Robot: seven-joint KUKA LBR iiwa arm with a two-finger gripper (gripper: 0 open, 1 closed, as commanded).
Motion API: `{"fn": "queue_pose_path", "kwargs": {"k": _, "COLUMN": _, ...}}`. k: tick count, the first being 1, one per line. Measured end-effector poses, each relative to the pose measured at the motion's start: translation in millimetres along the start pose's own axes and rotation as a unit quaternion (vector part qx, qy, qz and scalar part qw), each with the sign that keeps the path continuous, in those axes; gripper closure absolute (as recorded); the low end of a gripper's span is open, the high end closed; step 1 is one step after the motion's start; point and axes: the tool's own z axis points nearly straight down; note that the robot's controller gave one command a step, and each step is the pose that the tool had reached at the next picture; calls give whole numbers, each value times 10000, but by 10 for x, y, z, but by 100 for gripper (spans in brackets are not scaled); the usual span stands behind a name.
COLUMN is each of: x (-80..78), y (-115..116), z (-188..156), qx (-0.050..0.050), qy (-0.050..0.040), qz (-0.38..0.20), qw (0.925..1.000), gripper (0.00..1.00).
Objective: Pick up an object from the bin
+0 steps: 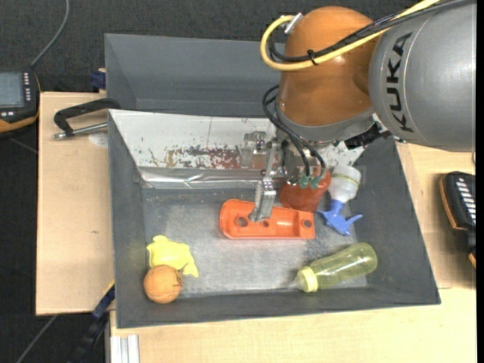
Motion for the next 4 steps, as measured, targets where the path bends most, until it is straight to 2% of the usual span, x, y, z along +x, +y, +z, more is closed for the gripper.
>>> {"fn": "queue_pose_path", "kwargs": {"k": 1, "x": -14, "y": -6, "z": -50, "qx": -6, "qy": -46, "qz": 10, "qw": 10000, "gripper": 0}}
{"fn": "queue_pose_path", "kwargs": {"k": 2, "x": -308, "y": -498, "z": 542, "qx": -10, "qy": -49, "qz": -84, "qw": 10000, "gripper": 0}}
{"fn": "queue_pose_path", "kwargs": {"k": 3, "x": 96, "y": -654, "z": 599, "qx": -4, "qy": 15, "qz": -242, "qw": 9997, "gripper": 0}}
{"fn": "queue_pose_path", "kwargs": {"k": 4, "x": 185, "y": -669, "z": 463, "qx": -13, "qy": -27, "qz": -297, "qw": 9996, "gripper": 0}}
